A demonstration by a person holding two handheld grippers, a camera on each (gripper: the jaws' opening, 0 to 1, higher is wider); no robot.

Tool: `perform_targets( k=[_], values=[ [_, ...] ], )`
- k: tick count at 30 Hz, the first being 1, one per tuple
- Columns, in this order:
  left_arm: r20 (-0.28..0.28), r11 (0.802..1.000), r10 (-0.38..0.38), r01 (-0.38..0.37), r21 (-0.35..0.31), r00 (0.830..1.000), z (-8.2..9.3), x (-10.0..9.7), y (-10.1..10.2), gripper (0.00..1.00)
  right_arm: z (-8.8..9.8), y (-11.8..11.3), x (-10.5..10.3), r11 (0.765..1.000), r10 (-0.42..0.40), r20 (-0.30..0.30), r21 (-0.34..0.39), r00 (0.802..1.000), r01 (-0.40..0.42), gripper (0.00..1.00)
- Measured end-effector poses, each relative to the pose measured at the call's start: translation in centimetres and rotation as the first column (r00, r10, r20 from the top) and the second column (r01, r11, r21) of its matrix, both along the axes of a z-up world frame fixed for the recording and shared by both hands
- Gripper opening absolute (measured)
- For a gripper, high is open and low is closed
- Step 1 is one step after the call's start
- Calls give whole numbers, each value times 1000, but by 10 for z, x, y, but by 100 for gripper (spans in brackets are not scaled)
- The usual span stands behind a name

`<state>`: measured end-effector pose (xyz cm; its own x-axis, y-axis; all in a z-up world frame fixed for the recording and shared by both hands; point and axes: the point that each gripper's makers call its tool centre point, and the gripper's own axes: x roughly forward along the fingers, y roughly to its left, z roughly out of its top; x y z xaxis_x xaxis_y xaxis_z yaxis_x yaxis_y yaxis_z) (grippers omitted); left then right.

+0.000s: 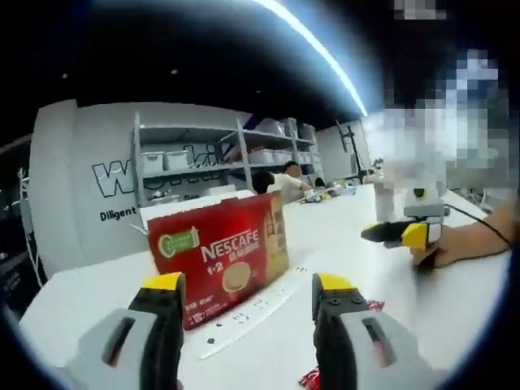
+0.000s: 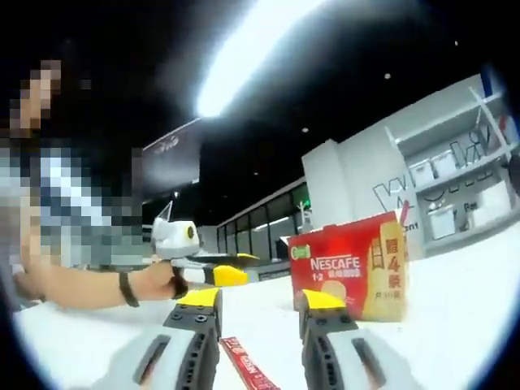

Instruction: Tear open the coffee pouch, take out the coffee, and pour the coffee from the pouch into the cup

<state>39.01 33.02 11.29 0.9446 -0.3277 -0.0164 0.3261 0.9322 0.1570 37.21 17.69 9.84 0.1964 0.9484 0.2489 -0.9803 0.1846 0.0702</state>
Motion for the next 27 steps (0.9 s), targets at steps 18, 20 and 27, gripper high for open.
perform_targets(
  k=[18, 20, 27],
  values=[
    [68, 985, -97, 105, -134, 993, -20, -35, -3, 73, -6, 5, 4, 999, 10, -4, -39, 1000, -10, 34],
    [80, 983, -96, 107, -151, 992, -22, -35, -2, 72, -5, 5, 4, 999, 5, -3, -36, 1000, -5, 35],
    [93, 966, -82, 102, -237, 992, -25, -41, 8, 59, -3, 3, 4, 1000, -9, 14, -23, 1000, 10, 36]
  ],
)
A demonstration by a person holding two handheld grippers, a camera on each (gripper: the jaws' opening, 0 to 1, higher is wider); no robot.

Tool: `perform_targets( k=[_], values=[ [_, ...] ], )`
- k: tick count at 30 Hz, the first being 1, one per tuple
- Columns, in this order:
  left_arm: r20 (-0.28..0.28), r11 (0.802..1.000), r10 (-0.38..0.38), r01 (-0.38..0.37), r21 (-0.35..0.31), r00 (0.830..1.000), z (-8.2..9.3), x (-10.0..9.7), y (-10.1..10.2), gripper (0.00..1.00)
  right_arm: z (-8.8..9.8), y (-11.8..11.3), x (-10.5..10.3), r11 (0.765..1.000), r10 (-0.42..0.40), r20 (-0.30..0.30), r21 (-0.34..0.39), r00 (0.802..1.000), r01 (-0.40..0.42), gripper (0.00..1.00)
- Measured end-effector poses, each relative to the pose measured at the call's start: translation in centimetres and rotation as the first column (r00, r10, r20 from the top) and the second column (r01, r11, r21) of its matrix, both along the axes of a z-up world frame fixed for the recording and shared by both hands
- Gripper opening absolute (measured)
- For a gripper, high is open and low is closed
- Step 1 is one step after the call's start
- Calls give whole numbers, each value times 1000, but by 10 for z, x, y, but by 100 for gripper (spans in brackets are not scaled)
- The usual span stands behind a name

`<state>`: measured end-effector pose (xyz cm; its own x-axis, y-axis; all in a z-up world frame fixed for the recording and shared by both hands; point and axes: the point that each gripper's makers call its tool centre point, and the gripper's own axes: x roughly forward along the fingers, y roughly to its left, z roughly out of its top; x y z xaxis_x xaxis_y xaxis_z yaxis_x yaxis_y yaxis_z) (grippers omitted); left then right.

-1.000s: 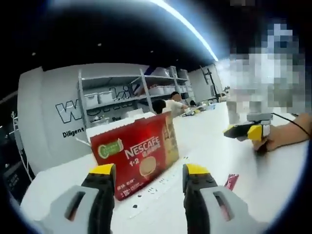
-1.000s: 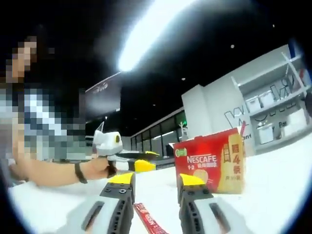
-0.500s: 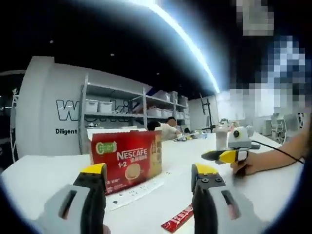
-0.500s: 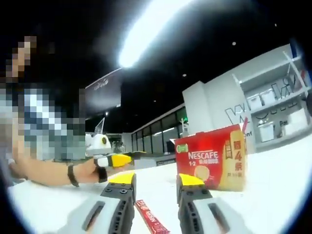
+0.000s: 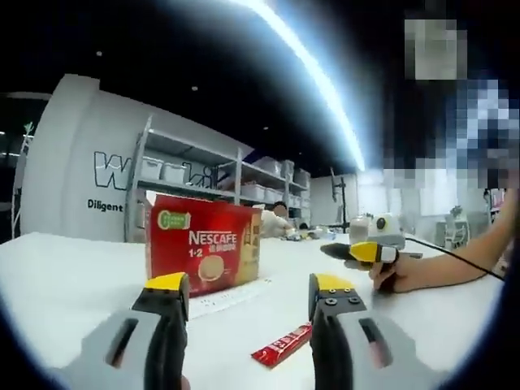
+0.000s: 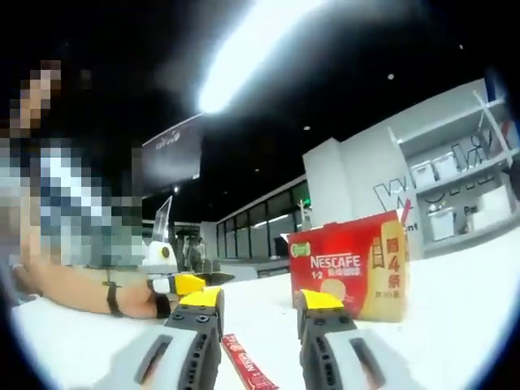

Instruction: Tear open the coffee pouch, take out the coffee, and pour the coffee from the pouch into the cup

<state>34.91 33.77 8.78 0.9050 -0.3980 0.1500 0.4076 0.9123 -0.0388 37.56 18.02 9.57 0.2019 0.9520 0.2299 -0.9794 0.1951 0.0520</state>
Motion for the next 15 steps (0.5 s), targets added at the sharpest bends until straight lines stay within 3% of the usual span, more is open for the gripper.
perform_targets(
  k=[6, 10, 15],
  values=[
    [-3, 1000, 3, -3, -12, 1000, -1, -1, -1, 58, -14, 11, -8, 995, 5, 61, -98, 998, 1, 34],
    [-3, 1000, -17, 17, -12, 1000, -1, -3, -6, 51, -15, 11, -9, 995, 8, 72, -104, 997, 0, 34],
    [-18, 998, -22, 20, -64, 1000, -1, -4, -2, 49, -10, 9, -9, 997, 4, 71, -73, 997, 1, 33]
  ],
)
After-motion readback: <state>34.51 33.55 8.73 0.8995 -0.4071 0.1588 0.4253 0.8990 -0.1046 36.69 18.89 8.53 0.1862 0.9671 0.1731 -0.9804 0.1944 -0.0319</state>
